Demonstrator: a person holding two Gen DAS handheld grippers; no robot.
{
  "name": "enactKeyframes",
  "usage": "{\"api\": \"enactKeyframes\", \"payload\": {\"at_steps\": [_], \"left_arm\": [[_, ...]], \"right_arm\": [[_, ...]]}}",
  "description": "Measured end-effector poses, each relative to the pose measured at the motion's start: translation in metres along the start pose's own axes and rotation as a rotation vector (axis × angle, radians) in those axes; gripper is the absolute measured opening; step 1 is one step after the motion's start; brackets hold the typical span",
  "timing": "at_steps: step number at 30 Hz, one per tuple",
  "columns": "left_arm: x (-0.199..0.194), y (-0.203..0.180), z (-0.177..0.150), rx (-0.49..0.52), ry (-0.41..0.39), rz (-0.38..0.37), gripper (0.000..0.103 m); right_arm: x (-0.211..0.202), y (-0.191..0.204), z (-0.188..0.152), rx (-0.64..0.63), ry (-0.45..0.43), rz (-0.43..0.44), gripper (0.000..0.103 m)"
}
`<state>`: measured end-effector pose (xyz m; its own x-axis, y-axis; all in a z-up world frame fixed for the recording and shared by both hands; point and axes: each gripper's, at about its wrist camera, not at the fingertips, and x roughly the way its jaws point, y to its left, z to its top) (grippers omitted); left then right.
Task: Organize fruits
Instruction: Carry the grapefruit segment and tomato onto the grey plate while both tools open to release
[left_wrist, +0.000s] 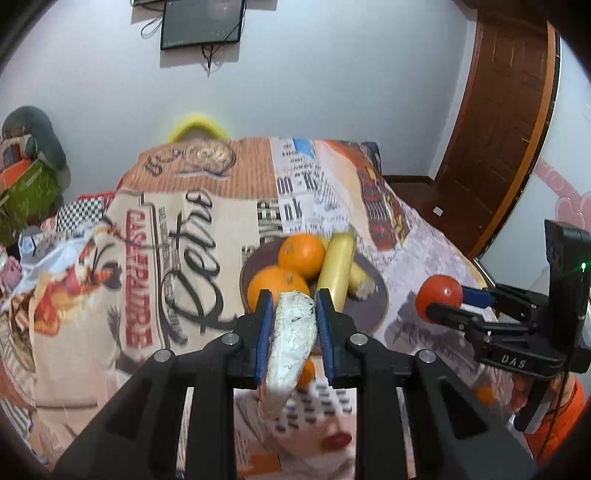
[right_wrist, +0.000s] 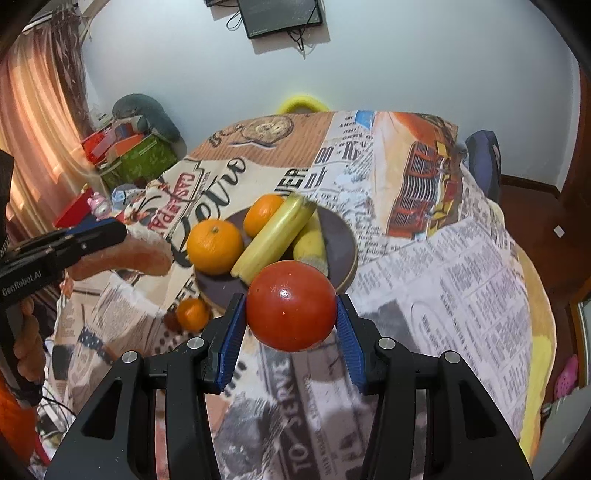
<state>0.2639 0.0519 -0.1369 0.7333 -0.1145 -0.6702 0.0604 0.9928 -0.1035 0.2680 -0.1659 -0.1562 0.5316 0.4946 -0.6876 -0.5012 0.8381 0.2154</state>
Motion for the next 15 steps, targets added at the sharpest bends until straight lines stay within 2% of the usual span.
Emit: {"api": "enactKeyframes", "payload": {"at_steps": [7, 15], "left_arm": [[0.023, 0.000, 0.035, 0.007, -0.041, 0.021, 0.023], [0.063, 0.004, 0.055, -0.008, -0.040, 0.051, 0.023]], "right_arm": [[0.011, -0.008, 0.022, -0.009, -0.025, -0.011, 0.045], [0.037, -0.023, 0.042, -0.022, -0.027, -0.038, 0.045]]}}
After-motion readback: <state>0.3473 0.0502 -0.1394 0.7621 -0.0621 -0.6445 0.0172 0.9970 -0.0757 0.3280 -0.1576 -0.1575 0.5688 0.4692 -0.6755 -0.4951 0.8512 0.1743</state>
